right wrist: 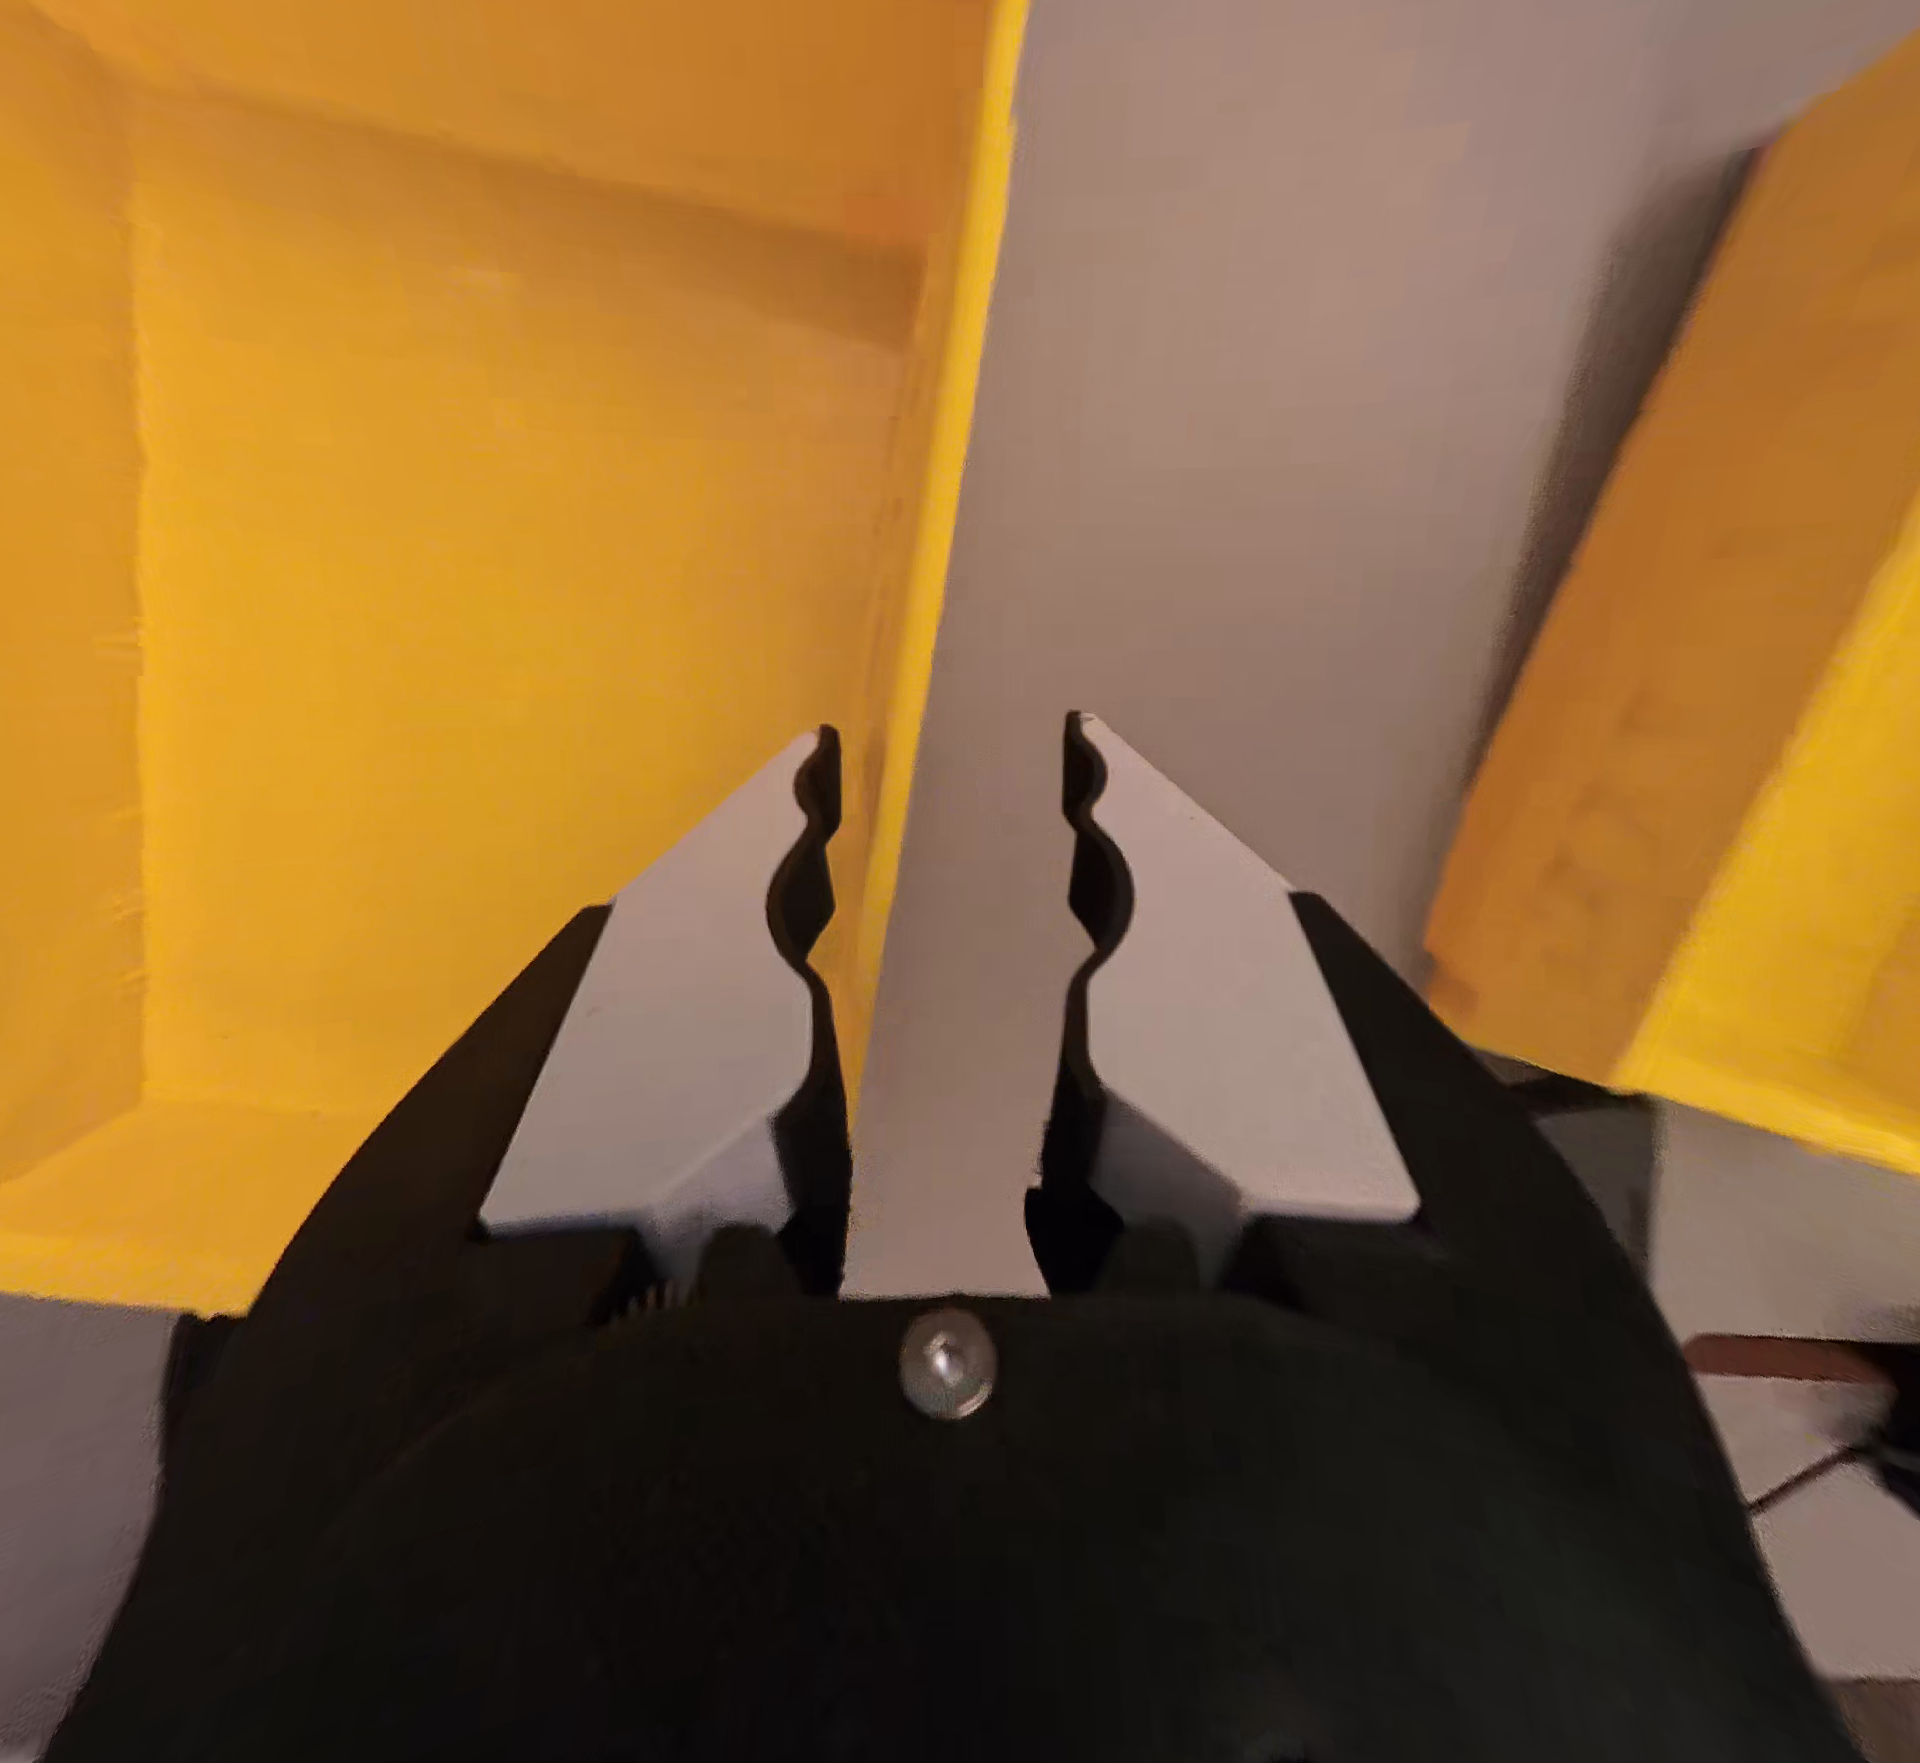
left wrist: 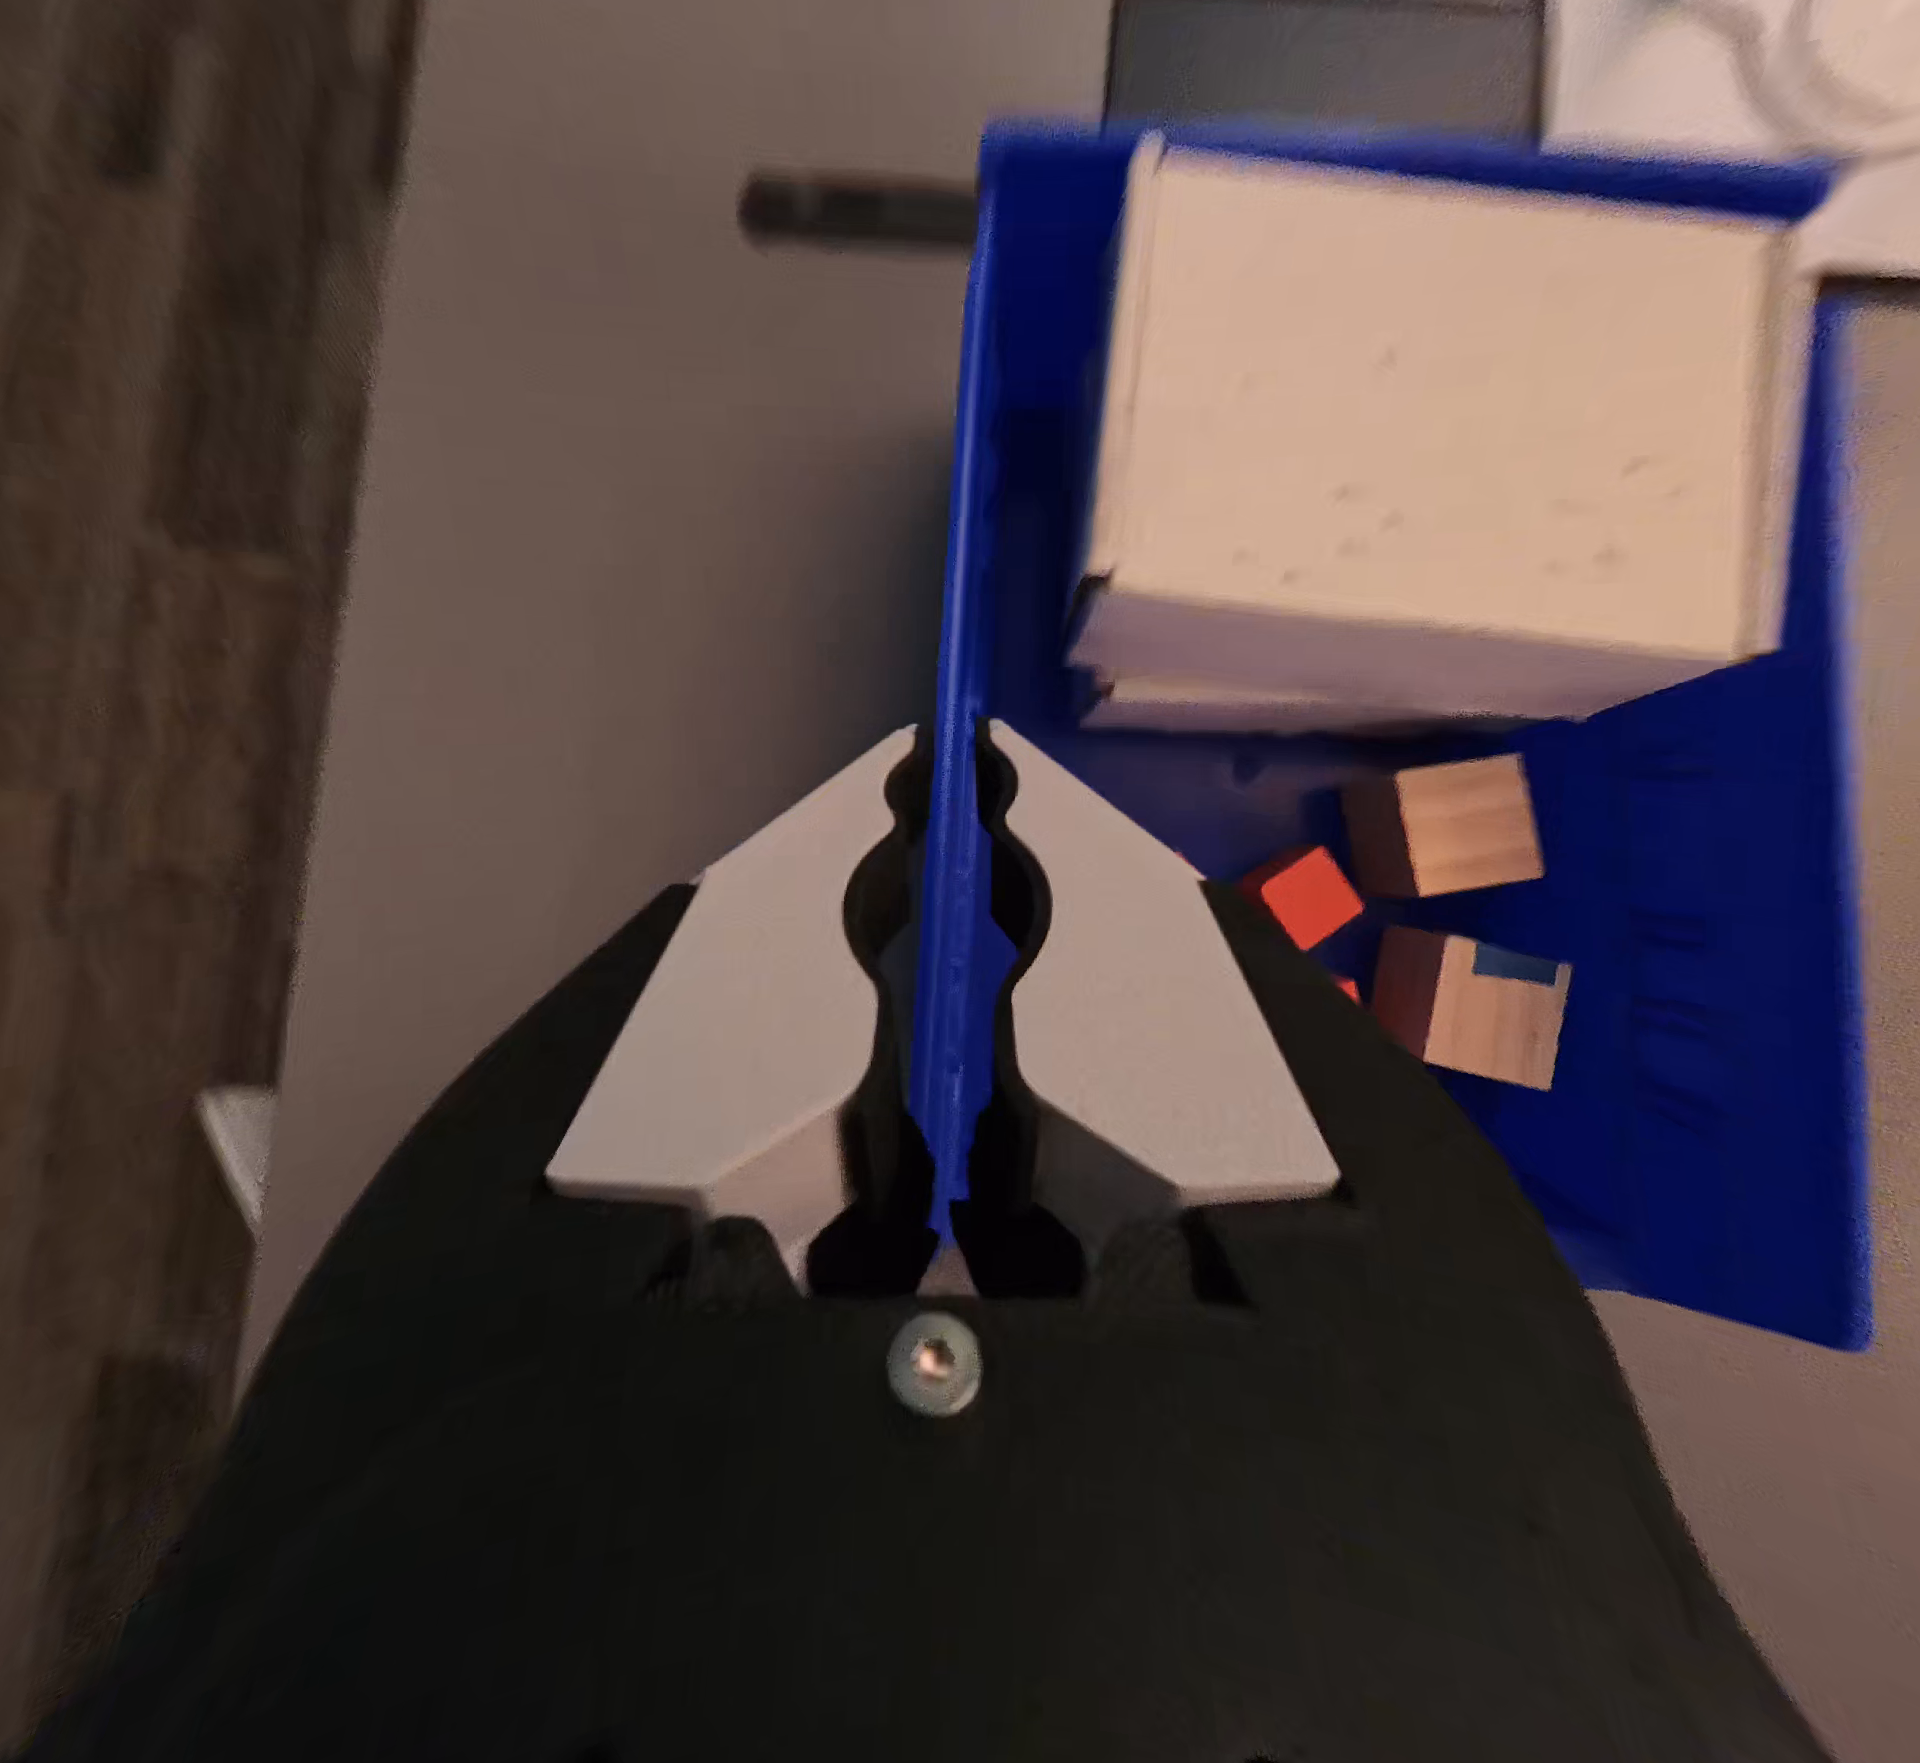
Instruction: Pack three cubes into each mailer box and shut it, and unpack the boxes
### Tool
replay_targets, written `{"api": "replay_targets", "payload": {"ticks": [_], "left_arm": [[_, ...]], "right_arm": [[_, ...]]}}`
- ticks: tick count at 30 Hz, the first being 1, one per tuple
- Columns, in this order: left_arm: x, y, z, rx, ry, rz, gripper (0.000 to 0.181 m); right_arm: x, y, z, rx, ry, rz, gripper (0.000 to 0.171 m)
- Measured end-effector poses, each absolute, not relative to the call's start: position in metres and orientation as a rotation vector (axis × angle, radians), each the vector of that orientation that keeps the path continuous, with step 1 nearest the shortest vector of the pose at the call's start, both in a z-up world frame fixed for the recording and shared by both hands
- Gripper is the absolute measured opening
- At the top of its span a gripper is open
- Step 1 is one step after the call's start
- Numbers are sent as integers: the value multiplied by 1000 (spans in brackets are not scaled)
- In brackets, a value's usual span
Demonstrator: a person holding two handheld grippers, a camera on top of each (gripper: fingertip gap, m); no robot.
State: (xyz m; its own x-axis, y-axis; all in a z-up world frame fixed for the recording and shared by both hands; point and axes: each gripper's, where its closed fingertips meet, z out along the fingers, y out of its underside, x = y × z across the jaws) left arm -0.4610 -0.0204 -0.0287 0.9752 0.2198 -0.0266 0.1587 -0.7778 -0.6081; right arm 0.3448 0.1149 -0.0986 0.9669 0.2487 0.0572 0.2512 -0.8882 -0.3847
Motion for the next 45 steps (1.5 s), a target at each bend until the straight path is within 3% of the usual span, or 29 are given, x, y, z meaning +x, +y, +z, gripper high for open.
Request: {"api": "replay_targets", "payload": {"ticks": [2,6,8,9,10,11,15,18,20,22,24,29,45], "left_arm": [[-452,-11,11,-2296,-159,167,14],[-418,7,97,-1807,79,236,56],[-392,11,120,-1621,183,230,77],[-376,14,123,-1588,237,205,83],[-362,18,121,-1585,276,173,95],[-348,22,116,-1598,312,135,104],[-299,52,66,-1756,655,79,114],[-306,75,16,-2125,968,100,127],[-310,74,-2,-2314,1130,10,122],[-315,79,-11,-2381,1263,31,132],[-319,87,-21,-2410,1364,79,130],[-343,86,-63,-2599,1602,242,133],[-362,80,-94,-2683,1772,289,135]], "right_arm": [[343,130,-59,-2520,-381,-76,43],[313,150,55,-1910,-437,-105,45],[283,140,105,-1614,-450,9,62],[262,129,123,-1484,-486,96,82],[240,116,141,-1344,-525,189,103],[221,103,156,-1233,-556,264,106],[173,81,165,-1201,-672,414,106],[158,78,161,-1201,-740,405,103],[150,76,153,-1204,-805,424,103],[146,77,143,-1228,-848,445,102],[149,81,137,-1260,-848,442,99],[157,70,156,-1184,-805,459,89],[145,87,133,-1269,-864,383,81]]}}
